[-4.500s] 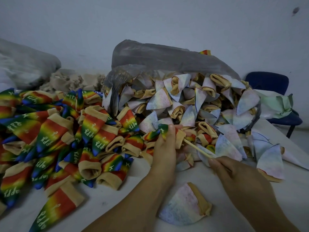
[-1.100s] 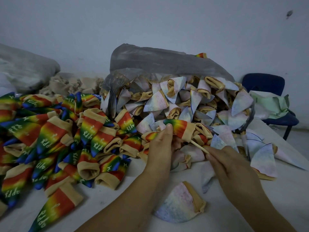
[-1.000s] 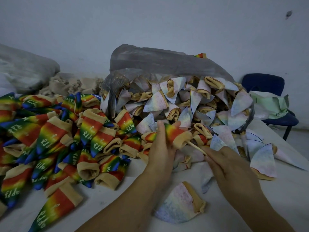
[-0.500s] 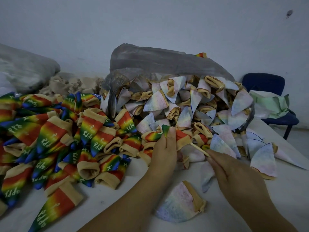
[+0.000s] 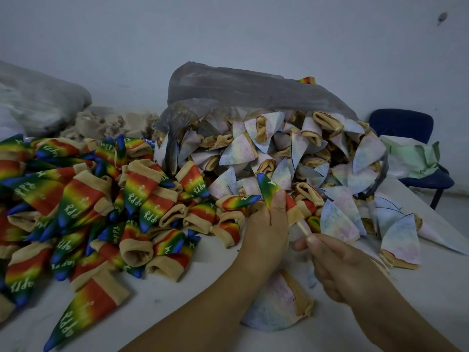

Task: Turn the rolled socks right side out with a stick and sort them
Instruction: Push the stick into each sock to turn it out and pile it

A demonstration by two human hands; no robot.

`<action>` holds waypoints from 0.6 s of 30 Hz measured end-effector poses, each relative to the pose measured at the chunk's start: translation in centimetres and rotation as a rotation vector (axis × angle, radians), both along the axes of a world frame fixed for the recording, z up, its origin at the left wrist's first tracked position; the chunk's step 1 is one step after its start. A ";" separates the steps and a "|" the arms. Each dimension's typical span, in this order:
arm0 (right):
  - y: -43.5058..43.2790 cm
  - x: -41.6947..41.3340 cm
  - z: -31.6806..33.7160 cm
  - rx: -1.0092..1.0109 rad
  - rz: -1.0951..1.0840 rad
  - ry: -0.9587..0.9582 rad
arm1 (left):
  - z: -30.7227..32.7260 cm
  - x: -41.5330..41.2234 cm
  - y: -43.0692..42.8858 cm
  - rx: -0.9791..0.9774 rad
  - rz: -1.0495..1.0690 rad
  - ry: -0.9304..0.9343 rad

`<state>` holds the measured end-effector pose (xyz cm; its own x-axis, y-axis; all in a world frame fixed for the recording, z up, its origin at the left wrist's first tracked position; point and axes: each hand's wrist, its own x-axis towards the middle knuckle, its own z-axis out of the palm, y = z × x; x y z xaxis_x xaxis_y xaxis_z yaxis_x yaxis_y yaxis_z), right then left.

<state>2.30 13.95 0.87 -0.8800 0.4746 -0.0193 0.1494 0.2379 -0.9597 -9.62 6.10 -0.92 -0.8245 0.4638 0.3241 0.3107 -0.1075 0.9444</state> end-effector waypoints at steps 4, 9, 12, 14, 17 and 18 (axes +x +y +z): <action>0.4 0.0 -0.1 0.331 -0.040 0.047 | -1.2 -0.1 -0.1 -0.013 -0.015 -0.014; 0.7 0.0 -0.6 0.827 -0.160 0.113 | -1.2 -0.3 -0.5 0.025 0.010 -0.001; 2.3 -0.2 -0.7 1.000 -0.102 0.239 | -1.0 -0.4 -0.6 0.113 0.036 -0.006; 3.3 -0.2 -1.1 1.176 -0.044 0.319 | -1.0 -0.3 -0.7 0.124 0.049 -0.062; 4.4 0.2 -1.3 1.336 -0.031 0.336 | -1.0 -0.3 -0.8 0.130 0.073 -0.117; 4.6 0.5 -1.2 1.334 -0.032 0.311 | -1.0 -0.2 -0.6 0.129 0.079 -0.114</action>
<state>2.80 18.57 -0.36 -0.7527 -0.0030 0.6584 -0.0055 1.0000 -0.0017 -9.86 5.46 -1.92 -0.8914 0.3570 0.2792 0.2151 -0.2091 0.9540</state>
